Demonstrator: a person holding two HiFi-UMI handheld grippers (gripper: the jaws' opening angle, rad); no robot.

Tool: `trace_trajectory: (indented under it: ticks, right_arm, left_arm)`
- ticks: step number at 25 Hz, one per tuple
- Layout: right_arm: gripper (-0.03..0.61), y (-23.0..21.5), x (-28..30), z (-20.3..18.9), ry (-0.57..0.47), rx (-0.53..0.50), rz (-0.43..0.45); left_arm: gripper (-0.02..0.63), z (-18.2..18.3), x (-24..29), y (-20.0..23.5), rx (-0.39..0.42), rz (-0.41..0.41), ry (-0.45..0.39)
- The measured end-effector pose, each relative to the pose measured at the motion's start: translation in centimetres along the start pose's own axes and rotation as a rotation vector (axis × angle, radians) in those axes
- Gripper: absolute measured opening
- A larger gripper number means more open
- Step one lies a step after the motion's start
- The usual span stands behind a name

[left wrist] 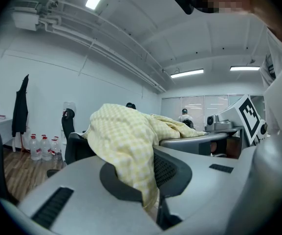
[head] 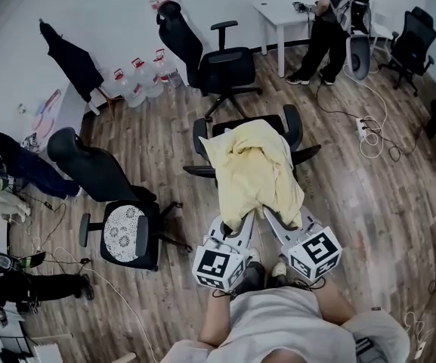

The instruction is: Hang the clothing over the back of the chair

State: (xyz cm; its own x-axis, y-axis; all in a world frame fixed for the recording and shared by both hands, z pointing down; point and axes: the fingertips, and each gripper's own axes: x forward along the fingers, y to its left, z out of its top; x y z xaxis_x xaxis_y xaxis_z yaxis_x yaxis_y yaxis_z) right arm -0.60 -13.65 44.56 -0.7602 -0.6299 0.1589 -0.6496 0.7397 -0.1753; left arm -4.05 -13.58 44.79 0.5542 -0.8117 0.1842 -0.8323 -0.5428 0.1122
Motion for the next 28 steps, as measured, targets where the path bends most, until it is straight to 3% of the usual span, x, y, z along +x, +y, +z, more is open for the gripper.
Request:
trace_trajectory:
  ticks: [28]
  right_arm:
    - [0.049, -2.3, 2.1, -7.0, 0.123, -0.01, -0.056]
  left_arm:
    - [0.032, -6.8, 2.1, 1.4, -0.069, 0.037, 0.061]
